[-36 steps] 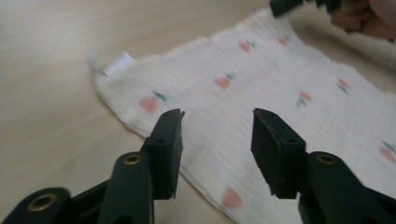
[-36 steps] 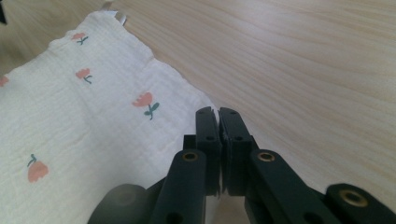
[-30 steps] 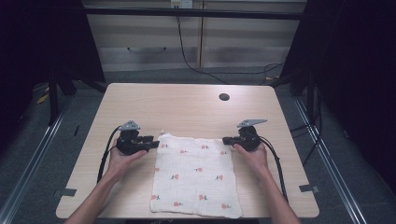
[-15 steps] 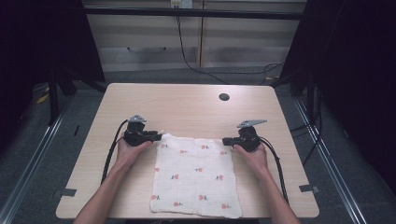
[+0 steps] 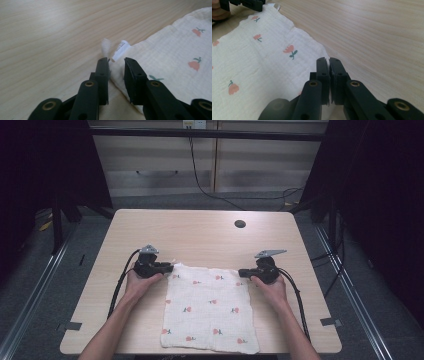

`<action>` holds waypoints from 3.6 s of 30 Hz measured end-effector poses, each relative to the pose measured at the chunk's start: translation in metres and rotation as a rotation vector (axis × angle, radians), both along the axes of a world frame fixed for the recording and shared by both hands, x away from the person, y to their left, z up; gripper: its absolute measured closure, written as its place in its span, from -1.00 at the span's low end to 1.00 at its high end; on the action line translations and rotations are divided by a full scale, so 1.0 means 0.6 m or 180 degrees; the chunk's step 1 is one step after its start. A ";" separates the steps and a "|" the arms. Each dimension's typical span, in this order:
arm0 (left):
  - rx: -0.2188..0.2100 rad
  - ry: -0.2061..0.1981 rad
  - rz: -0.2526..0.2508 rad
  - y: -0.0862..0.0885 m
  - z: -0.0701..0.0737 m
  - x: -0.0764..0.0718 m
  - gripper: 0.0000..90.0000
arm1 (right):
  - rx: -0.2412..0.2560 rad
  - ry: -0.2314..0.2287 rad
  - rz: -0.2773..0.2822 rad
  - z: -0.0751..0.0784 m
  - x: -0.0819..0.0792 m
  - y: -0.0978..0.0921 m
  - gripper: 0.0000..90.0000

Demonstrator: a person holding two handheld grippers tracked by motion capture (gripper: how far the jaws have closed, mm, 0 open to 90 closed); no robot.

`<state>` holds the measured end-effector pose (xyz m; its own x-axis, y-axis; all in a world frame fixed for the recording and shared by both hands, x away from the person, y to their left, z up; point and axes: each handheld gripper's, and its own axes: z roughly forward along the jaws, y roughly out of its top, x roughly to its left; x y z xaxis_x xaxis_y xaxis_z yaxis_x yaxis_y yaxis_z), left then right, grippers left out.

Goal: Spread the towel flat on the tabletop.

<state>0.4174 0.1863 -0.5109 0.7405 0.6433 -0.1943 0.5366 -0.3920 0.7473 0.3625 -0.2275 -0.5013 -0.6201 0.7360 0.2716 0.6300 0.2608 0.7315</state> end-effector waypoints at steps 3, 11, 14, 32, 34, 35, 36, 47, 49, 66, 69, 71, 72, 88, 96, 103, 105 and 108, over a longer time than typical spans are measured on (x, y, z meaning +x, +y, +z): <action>0.0038 -0.0016 0.0003 -0.005 0.001 -0.003 0.79 | 0.0008 -0.0005 -0.0004 0.001 0.000 0.001 0.94; -0.0013 0.0035 0.0066 -0.006 0.004 -0.004 0.91 | 0.0040 -0.0022 -0.0022 0.006 -0.001 -0.004 0.94; -0.0061 0.0014 0.0062 -0.002 0.010 -0.005 0.91 | 0.0070 -0.0045 -0.0038 0.008 0.000 -0.006 0.94; -0.0442 -0.0198 0.0008 -0.001 0.076 -0.020 0.91 | 0.0266 -0.0392 -0.0094 0.077 -0.009 -0.027 0.95; -0.0500 -0.0225 -0.0003 0.001 0.086 -0.020 0.91 | 0.0246 -0.0431 -0.0091 0.085 -0.005 -0.027 0.95; -0.0529 -0.0231 0.0010 0.002 0.091 -0.020 0.91 | 0.0237 -0.0432 -0.0100 0.091 -0.004 -0.026 0.95; -0.0542 -0.0239 0.0019 0.003 0.097 -0.020 0.91 | 0.0231 -0.0454 -0.0099 0.098 -0.002 -0.026 0.95; -0.0742 -0.0412 0.0002 0.010 0.162 -0.007 0.91 | 0.0341 -0.0637 -0.0141 0.145 0.023 -0.015 0.95; -0.0750 -0.0423 0.0007 0.010 0.168 -0.005 0.91 | 0.0334 -0.0651 -0.0138 0.150 0.027 -0.013 0.95; -0.0661 -0.0586 -0.0066 0.017 0.212 -0.003 0.91 | 0.0308 -0.0848 -0.0198 0.208 0.036 -0.017 0.95; -0.0610 -0.0533 -0.0094 0.015 0.191 -0.011 0.91 | 0.0232 -0.0790 -0.0149 0.189 0.027 -0.017 0.95; -0.0598 -0.0490 -0.0107 0.016 0.179 -0.015 0.92 | 0.0210 -0.0740 -0.0136 0.177 0.021 -0.019 0.95; -0.0603 -0.0480 -0.0108 0.018 0.174 -0.018 0.92 | 0.0198 -0.0722 -0.0136 0.172 0.018 -0.021 0.95; -0.0482 -0.0453 -0.0270 0.012 0.127 -0.075 0.91 | 0.0092 -0.0571 0.0046 0.113 -0.053 -0.036 0.95; -0.0297 -0.0426 -0.0356 0.010 0.111 -0.103 0.91 | -0.0015 -0.0482 0.0151 0.093 -0.086 -0.034 0.94; -0.0166 -0.0386 -0.0500 0.007 0.095 -0.132 0.91 | -0.0120 -0.0309 0.0277 0.063 -0.111 -0.029 0.94; -0.0097 -0.0396 -0.0530 0.005 0.088 -0.139 0.91 | -0.0178 -0.0233 0.0309 0.055 -0.115 -0.027 0.94; -0.0125 -0.0336 -0.0590 0.004 0.076 -0.151 0.90 | -0.0163 -0.0183 0.0315 0.044 -0.122 -0.029 0.92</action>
